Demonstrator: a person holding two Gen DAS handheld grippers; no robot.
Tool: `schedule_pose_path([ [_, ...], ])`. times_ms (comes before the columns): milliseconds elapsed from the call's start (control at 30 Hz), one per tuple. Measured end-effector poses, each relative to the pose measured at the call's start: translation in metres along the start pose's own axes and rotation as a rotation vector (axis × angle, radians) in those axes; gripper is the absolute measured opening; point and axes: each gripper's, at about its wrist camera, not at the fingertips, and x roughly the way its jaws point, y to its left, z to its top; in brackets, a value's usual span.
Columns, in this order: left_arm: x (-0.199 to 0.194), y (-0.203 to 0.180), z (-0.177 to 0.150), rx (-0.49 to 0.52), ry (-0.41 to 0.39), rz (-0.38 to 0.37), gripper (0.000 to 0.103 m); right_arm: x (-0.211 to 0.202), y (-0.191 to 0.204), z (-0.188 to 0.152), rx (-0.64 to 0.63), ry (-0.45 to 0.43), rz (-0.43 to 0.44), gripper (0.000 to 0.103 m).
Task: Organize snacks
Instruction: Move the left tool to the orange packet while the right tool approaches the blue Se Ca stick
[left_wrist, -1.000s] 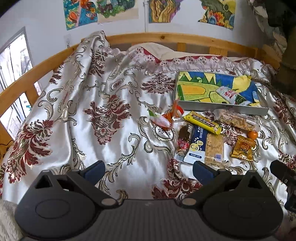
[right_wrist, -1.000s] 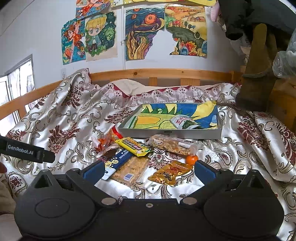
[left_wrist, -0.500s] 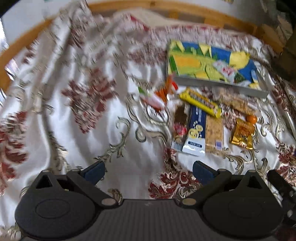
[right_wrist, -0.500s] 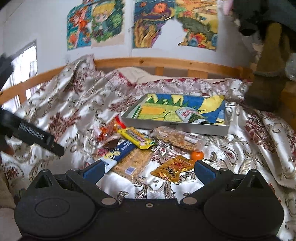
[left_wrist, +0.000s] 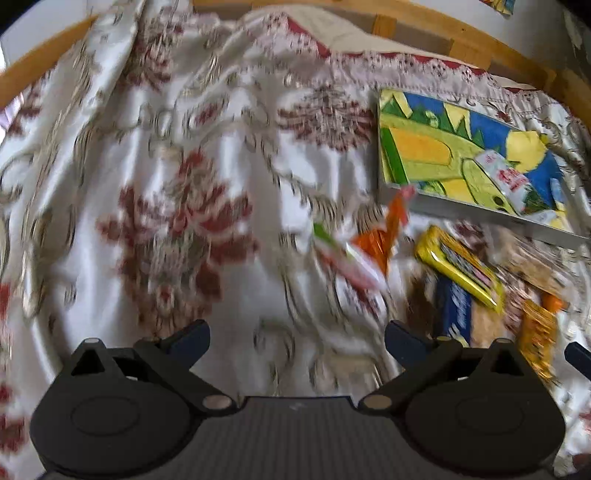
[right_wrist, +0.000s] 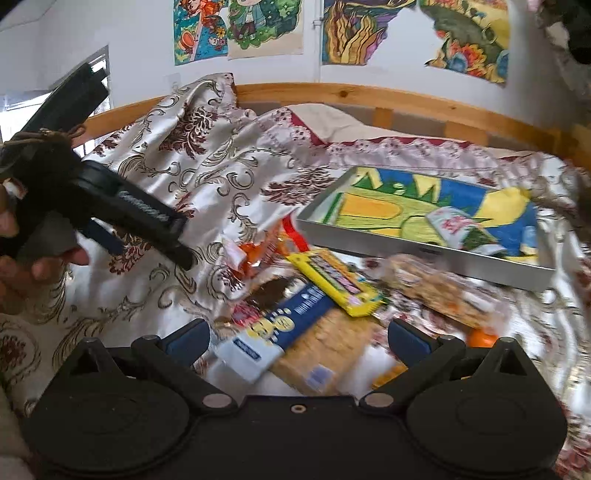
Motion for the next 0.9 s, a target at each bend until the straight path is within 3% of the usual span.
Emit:
schedule_pose_path([
  [133, 0.023, -0.02, 0.012, 0.149, -0.037, 0.012, 0.102, 0.024, 0.004, 0.001, 0.015, 0.006, 0.013, 0.102],
  [300, 0.039, -0.034, 0.022, 0.237, -0.131, -0.043, 0.102, 0.031, 0.004, 0.0, 0.043, -0.013, 0.048, 0.101],
  [533, 0.073, -0.038, 0.035, 0.275, -0.066, -0.145, 0.101, 0.046, 0.002, 0.0, 0.073, -0.009, 0.025, 0.087],
  [700, 0.085, -0.025, 0.039, 0.229, -0.02, -0.179, 0.089, 0.055, 0.001, -0.001, 0.093, -0.002, 0.006, 0.078],
  [767, 0.087, -0.021, 0.039, 0.202, -0.006, -0.222, 0.075, 0.06, 0.001, -0.002, 0.097, 0.013, -0.013, 0.072],
  [800, 0.087, -0.021, 0.038, 0.201, 0.001, -0.229, 0.072, 0.063, 0.001, -0.002, 0.096, 0.023, -0.018, 0.069],
  [900, 0.085, -0.027, 0.036, 0.229, 0.007, -0.209, 0.067, 0.072, 0.002, -0.004, 0.09, 0.06, -0.031, 0.07],
])
